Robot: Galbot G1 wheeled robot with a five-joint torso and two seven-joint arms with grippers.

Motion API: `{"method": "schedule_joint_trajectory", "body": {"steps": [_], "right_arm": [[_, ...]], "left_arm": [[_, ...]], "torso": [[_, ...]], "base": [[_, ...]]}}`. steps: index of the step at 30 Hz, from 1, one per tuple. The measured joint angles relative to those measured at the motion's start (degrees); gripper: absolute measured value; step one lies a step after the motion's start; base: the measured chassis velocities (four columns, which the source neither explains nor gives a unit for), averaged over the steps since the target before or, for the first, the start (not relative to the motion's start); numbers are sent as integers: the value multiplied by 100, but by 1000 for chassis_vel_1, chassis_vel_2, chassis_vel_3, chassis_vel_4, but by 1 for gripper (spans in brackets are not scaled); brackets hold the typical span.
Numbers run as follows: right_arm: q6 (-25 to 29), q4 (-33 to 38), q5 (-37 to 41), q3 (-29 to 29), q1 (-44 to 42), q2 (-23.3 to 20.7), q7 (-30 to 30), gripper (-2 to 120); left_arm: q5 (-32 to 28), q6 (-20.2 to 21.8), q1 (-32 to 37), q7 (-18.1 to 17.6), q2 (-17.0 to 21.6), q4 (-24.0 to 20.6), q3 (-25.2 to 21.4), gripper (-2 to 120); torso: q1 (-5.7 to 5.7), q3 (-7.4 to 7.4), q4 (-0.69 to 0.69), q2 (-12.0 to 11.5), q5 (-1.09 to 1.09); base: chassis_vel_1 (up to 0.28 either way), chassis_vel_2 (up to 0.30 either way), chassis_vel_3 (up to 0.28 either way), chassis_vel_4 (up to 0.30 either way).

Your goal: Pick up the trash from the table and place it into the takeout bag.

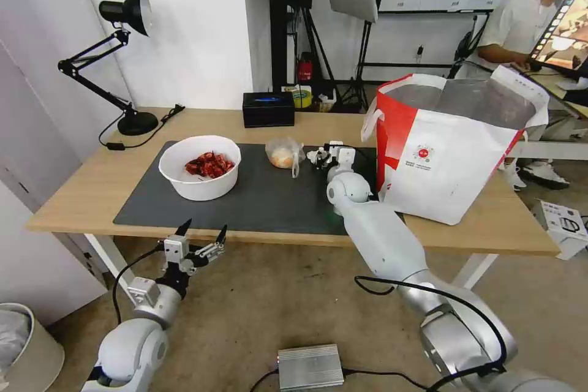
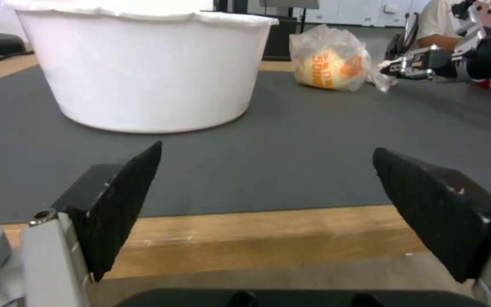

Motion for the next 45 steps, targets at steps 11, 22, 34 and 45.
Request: {"method": "schedule_joint_trajectory", "body": {"steps": [11,22,34,45], "right_arm": [[12,-58,-7,50,-11,62,0,26],[14,-60,-10,73,-20,66,-11,0],[120,52,-8,42,-108,14,-34,0],[181,643,-5,-114,-215,-181,-6,0]], "left_arm": [[21,-98,120,2,-27,-43,-59,100],[36,-92,79,3,-6,-107,-61,100],[32,-90,28,2,-35,8,-41,100],[-2,-96,-35,1,-13,83,-54,100]], "torso": [[0,0,1,0,0],[0,0,0,0,0],[0,0,0,0,0],[0,0,1,0,0]], "base": [[0,0,0,0],[0,0,0,0],[0,0,0,0],[0,0,0,0]]}}
